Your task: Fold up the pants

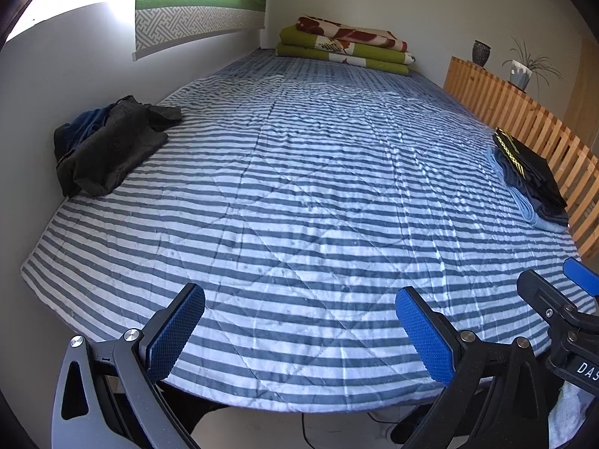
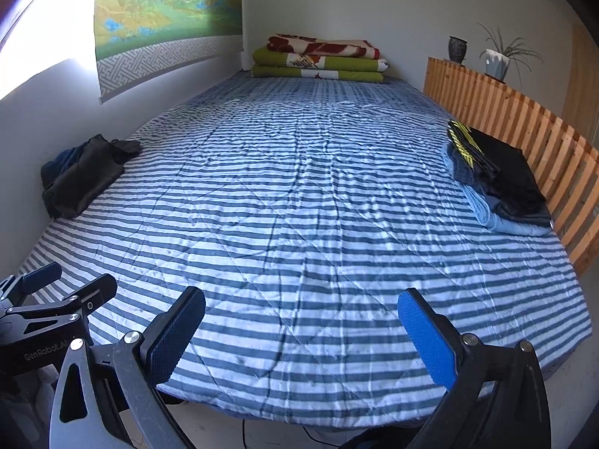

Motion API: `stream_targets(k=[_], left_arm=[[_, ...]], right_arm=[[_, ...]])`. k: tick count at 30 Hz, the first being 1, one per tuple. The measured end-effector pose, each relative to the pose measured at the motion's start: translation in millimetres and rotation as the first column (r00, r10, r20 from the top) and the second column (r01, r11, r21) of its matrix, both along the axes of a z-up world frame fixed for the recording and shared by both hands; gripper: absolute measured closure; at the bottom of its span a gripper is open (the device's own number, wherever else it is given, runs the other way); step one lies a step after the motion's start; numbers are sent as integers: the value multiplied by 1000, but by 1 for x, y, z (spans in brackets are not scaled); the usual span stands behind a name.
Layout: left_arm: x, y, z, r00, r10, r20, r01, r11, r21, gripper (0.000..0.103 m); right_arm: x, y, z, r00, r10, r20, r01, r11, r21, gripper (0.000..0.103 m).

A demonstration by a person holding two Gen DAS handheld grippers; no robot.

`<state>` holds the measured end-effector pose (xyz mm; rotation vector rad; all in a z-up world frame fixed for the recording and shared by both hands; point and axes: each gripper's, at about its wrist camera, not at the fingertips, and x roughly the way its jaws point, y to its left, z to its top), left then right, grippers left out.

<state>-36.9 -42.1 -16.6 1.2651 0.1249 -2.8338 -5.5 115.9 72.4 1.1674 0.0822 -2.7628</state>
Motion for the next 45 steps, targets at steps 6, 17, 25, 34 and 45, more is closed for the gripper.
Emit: stream_targets(k=[6,17,25,34,45], left_arm=[[-18,-30,8,998,50,-37,-51,999,-5,0],[-90,-109,19,978,173,-113,-179,983,-42,0],[-140,-227,-2,902,414,-122,-414,910,24,0],[-133,-361,-59,762,647,22,-646,758,88,2],[-116,-393,-62,708,707,-4,-704,706,77,2]], right_arm=[[-29,-33,1,994,102,27,-101,995,-24,2],[-101,-99,10,982,183,38,-182,983,-34,4],[-167,-191,28,947,315,67,-314,949,-18,19],[-219,-338,14,876,465,127,-459,885,-75,29],[-246,-503,-21,799,564,207,-538,825,-170,29]])
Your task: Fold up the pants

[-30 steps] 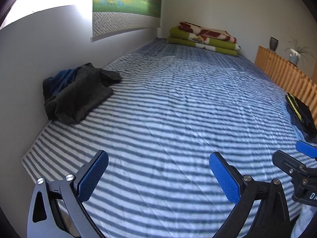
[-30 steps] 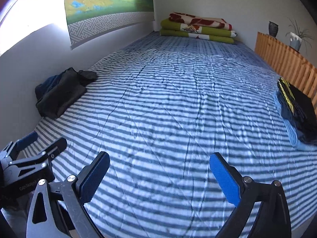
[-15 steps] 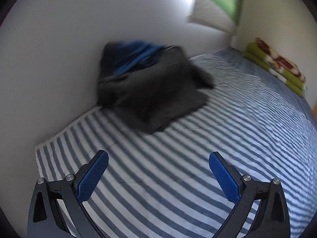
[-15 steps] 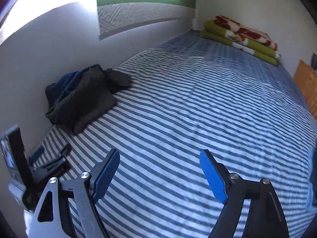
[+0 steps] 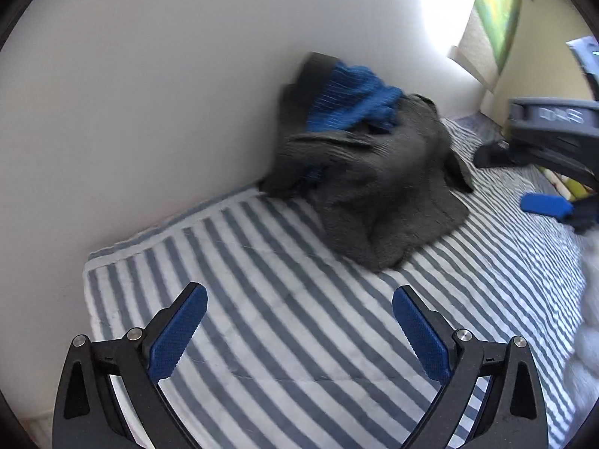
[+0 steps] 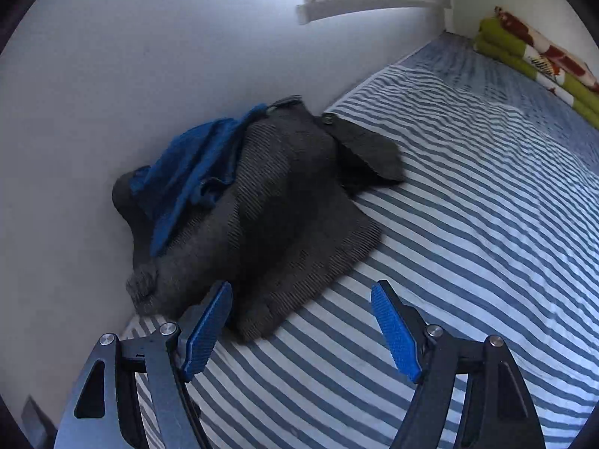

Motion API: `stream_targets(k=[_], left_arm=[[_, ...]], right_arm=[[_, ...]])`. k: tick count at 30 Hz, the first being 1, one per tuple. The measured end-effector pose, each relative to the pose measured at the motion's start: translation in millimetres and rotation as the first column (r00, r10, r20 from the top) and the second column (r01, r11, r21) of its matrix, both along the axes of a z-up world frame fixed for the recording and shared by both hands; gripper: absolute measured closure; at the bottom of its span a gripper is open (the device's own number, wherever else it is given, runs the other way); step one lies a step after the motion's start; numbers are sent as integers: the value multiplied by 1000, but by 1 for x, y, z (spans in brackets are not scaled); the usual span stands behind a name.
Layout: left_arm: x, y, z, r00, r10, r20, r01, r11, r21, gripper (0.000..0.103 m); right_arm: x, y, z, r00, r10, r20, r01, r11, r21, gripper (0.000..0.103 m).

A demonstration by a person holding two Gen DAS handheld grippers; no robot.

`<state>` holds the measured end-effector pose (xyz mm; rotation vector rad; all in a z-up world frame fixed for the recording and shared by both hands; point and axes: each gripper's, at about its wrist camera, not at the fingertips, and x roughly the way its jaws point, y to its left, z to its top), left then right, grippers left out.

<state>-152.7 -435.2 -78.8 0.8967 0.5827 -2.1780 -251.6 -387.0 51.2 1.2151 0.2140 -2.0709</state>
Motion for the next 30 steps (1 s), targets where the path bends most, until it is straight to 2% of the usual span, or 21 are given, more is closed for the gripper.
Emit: stream_targets(k=[4,9,11,12,13,15,18,21,22,24,28,30], left_arm=[[16,-21,8,996,76,-42,-76,997,19,2],[22,-26,9,995,89,-52,-88,996,30,2],[23,-27,8,995,76,-57,-74,996,46,2],[21,-27,7,996,72,-55,-70,997,43,2],[20,-25,6,996,71,-49,-70,997,36,2],[18,-25,4,997,70,-44,-68,997,42,2],[14,-24,0,997,59,-42,-56,996,65,2],[7,-18,-3,999,29,-32,-27,997,69,2],[5,-16,-3,999,17,-34,-14,998,68,2],[4,-12,-1,999,13,-33,-11,998,58,2],[3,-10,-3,999,12,-34,-10,998,63,2],[1,-9,-4,1000,6,-23,-4,999,54,2]], right_arm=[[-5,-39,-9,1000,-11,5,11,1000,1,29],[-15,-67,-38,986,-24,167,21,1000,22,29],[-18,-77,-49,981,-39,191,31,999,44,29],[-18,-76,-53,976,-43,214,35,999,41,33],[-18,-75,-55,970,-29,241,27,1000,11,62],[-18,-72,-59,953,17,304,-9,1000,-28,96],[-10,-68,-48,970,33,240,-32,999,-8,98],[4,-63,-32,991,54,124,-59,998,37,99],[7,-60,-28,992,53,111,-58,997,43,99],[8,-51,-27,984,57,171,-56,998,-7,99],[30,-41,-15,997,69,-21,-67,994,90,99],[31,-33,-14,998,67,-15,-65,993,99,99]])
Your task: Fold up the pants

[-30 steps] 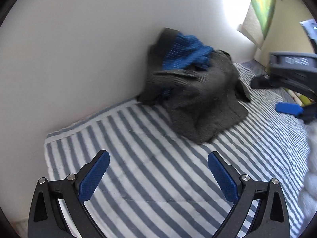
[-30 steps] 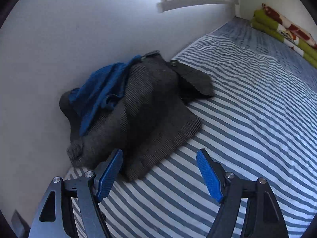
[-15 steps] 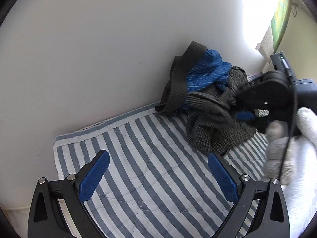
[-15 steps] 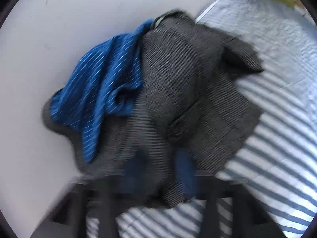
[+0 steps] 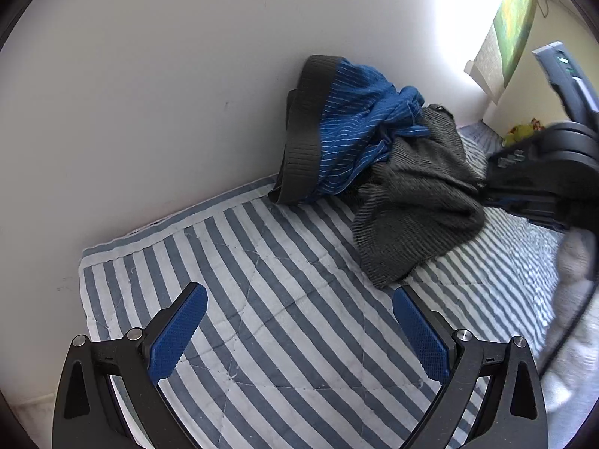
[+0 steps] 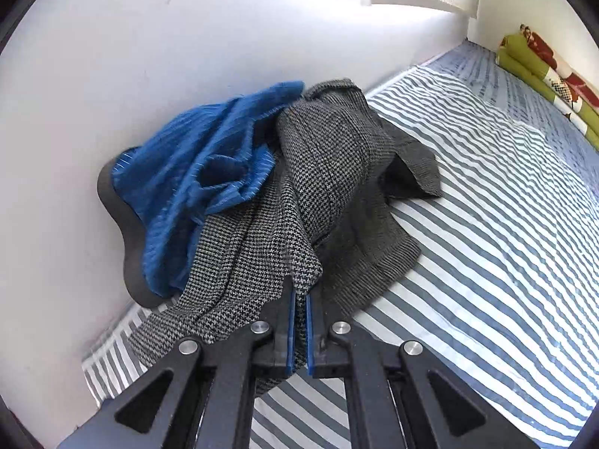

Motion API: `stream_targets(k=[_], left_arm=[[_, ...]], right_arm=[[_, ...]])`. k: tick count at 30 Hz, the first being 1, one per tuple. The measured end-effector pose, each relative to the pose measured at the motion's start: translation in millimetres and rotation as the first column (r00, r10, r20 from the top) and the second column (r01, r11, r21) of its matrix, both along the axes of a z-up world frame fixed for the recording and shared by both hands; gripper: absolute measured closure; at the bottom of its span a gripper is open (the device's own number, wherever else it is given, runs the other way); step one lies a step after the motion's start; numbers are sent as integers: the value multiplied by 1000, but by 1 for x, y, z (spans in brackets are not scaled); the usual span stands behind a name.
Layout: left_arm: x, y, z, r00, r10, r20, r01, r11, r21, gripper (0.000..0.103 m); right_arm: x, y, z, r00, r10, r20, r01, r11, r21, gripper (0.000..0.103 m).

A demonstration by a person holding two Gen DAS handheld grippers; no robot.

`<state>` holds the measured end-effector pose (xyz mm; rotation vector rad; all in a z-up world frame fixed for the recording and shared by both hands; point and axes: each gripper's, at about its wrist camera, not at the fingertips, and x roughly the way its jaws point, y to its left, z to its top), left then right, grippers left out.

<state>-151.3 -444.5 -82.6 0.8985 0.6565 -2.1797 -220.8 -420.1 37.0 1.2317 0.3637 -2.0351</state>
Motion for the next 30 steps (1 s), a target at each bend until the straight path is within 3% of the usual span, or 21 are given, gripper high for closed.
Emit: stream_targets(k=[3,8,12,16,19,22,25,27,29,30], left_arm=[[1,-2,-1,1000,9,-6,-9,1000,14,2],[-4,11,3,1000,-26,8,26,999,-32,2],[-13,23,0,998,-61,4,61,998,-13,2],[-26,51,1,990,-139,16,139,990,-29,2],[-31,80,7,978,-207,16,207,975,-81,2],[-42,100,6,962,-274,10,274,958,-88,2],[-55,115,-2,951,-309,25,310,949,-52,2],[-59,123,-2,945,-326,24,327,944,-39,2],[-59,131,2,943,-332,22,333,941,-62,2],[-59,133,4,942,-335,23,336,939,-76,2]], right_arm=[[-6,35,7,999,-32,29,32,999,-13,99],[-13,120,18,996,-83,-41,85,996,32,99],[-12,199,26,981,-164,-108,173,982,79,99],[-1,275,23,960,-251,-127,265,957,115,101],[6,331,25,934,-327,-142,343,933,107,103],[17,374,38,903,-376,-207,402,910,102,103],[23,393,39,924,-343,-170,365,923,123,102],[22,388,39,935,-322,-148,339,934,112,97],[18,380,37,951,-288,-110,297,952,73,76],[15,372,35,955,-281,-99,287,956,54,57]])
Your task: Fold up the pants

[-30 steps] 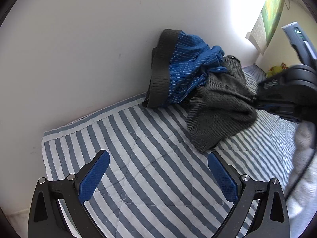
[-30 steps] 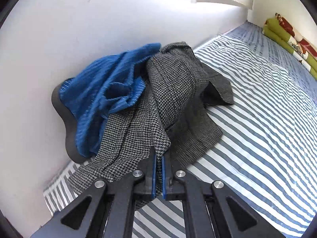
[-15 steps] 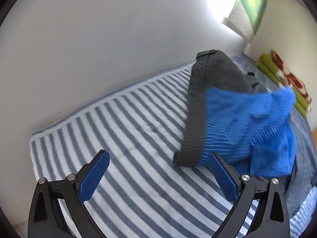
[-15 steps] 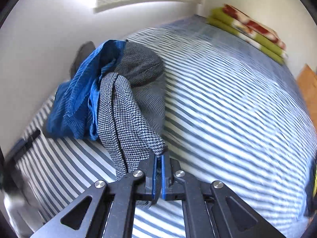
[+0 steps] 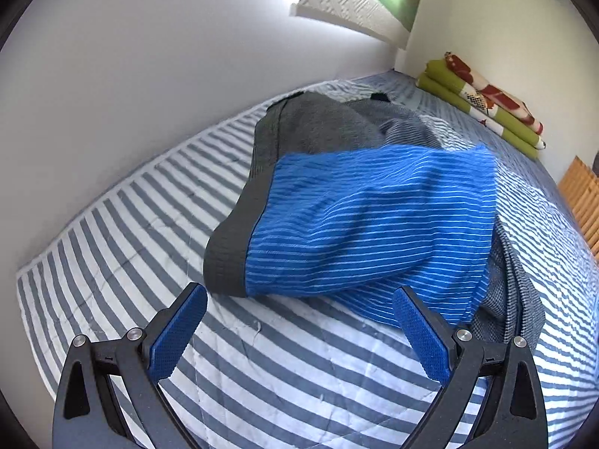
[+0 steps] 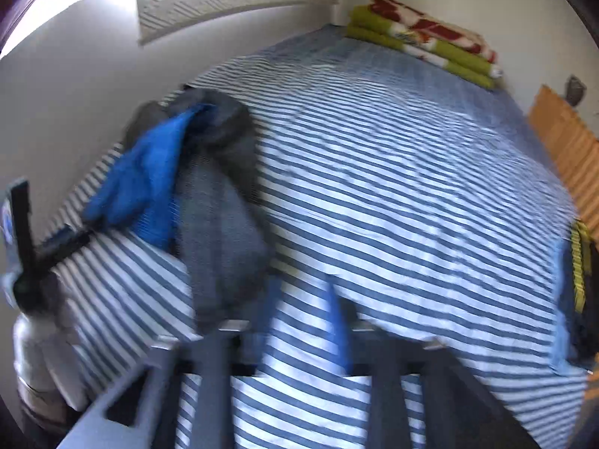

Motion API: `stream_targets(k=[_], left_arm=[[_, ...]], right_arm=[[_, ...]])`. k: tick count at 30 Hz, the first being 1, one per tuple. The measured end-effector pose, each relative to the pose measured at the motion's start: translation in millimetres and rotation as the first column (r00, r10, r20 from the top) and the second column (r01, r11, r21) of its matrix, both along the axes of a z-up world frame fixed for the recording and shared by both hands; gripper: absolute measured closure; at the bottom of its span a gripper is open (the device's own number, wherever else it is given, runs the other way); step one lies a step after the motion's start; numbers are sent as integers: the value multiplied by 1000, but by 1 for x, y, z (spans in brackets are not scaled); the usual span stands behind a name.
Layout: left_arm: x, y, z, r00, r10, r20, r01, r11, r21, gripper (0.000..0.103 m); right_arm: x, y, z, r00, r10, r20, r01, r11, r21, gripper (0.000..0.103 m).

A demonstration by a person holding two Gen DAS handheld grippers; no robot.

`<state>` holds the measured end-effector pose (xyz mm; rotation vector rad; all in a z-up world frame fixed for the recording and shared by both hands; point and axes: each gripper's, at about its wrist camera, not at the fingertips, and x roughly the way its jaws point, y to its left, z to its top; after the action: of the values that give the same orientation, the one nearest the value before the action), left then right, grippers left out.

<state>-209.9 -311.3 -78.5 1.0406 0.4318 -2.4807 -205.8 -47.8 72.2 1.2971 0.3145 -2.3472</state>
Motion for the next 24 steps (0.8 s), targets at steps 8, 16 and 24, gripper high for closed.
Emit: stream_targets(k=[8,16,24], left_arm=[[10,-10,2,1000,27,-4,-27,1000,-5,2],[29,-61,-3,991,131,-9,-130,989,70,2],[18,-55,5,993,115,-35,-114,993,17,2]], right_arm=[[-51,-110,-8,997,44,63,-37,993,-116,48],[-115,-195,-35,988,-24,154,34,998,-60,82],[-65,-238,1,959,240,148,-216,963,-160,98]])
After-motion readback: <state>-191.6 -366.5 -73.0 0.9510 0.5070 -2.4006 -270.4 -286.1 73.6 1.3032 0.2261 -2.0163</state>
